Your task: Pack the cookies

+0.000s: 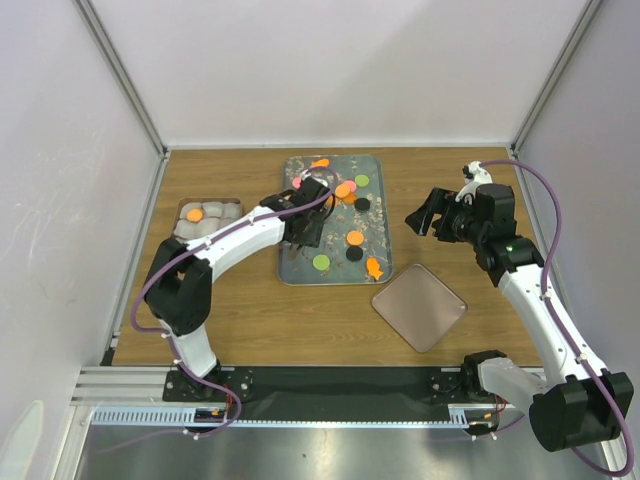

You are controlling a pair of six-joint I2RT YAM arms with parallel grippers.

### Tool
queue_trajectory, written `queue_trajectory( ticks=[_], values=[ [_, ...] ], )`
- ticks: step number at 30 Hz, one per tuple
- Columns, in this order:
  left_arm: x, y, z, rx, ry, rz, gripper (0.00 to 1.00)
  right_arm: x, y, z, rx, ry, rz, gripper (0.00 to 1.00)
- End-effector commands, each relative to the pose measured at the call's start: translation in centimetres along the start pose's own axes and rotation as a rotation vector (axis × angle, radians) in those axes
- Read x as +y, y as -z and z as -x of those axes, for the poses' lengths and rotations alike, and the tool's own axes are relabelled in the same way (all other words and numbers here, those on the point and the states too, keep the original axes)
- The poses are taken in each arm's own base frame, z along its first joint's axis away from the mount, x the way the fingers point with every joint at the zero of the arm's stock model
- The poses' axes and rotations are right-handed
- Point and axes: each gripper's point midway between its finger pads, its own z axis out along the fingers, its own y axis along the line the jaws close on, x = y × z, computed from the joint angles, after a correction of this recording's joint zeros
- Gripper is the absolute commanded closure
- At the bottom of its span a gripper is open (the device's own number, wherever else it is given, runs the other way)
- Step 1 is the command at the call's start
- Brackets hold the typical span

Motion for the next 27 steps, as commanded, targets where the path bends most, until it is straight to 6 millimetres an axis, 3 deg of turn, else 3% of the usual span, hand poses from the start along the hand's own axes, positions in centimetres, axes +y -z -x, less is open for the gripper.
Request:
queue_trajectory(
  ticks=[1, 27],
  values=[
    [-0.2, 0.6, 1.6, -0.046, -0.039, 0.038, 0.49, 0.2, 0.1, 1.0, -0.035, 0.016, 0.004, 0.17],
    [-0.5, -0.5, 0.6, -0.006, -0.091, 0.056, 0.55, 0.3, 0.3, 1.0, -0.037, 0.020, 0.006, 0.17]
  ],
)
